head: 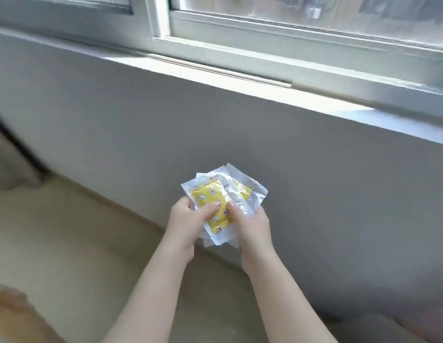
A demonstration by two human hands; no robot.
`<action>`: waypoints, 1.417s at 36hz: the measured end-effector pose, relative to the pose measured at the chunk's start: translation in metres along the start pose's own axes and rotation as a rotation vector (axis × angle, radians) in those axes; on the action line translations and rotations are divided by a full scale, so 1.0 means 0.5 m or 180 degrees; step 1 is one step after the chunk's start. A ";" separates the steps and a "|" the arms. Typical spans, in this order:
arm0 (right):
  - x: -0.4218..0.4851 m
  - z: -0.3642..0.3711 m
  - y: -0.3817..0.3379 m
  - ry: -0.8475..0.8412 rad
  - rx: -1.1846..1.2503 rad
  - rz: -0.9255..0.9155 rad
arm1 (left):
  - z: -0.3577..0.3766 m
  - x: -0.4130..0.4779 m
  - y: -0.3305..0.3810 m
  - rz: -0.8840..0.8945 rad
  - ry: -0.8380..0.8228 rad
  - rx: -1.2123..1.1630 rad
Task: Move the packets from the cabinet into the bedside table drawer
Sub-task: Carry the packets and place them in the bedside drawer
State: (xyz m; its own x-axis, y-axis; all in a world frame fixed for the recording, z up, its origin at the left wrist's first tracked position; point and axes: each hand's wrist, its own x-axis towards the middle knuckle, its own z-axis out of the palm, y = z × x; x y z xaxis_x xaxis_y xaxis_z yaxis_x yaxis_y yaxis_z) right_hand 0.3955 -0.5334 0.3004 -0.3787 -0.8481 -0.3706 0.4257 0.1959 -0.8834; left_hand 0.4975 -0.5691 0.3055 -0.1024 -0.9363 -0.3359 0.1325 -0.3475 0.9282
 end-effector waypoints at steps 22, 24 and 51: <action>0.313 0.689 0.122 -0.2041 -0.0923 0.0539 | -0.505 0.350 0.203 0.0209 0.2170 -0.0886; 0.345 0.749 0.118 -0.2193 -0.1020 0.0490 | -0.536 0.387 0.232 0.0254 0.2279 -0.0942; 0.280 1.738 0.417 -0.4009 -0.1671 0.0658 | -1.436 0.552 0.487 0.0687 0.3885 -0.1517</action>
State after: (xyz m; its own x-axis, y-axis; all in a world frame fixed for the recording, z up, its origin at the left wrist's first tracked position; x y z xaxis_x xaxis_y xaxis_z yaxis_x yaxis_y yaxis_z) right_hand 1.1455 -1.0389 0.3135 0.7645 -0.5949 -0.2484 -0.0809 0.2938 -0.9524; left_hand 1.2092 -0.9482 0.3244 0.8762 -0.3318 -0.3495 0.3904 0.0638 0.9184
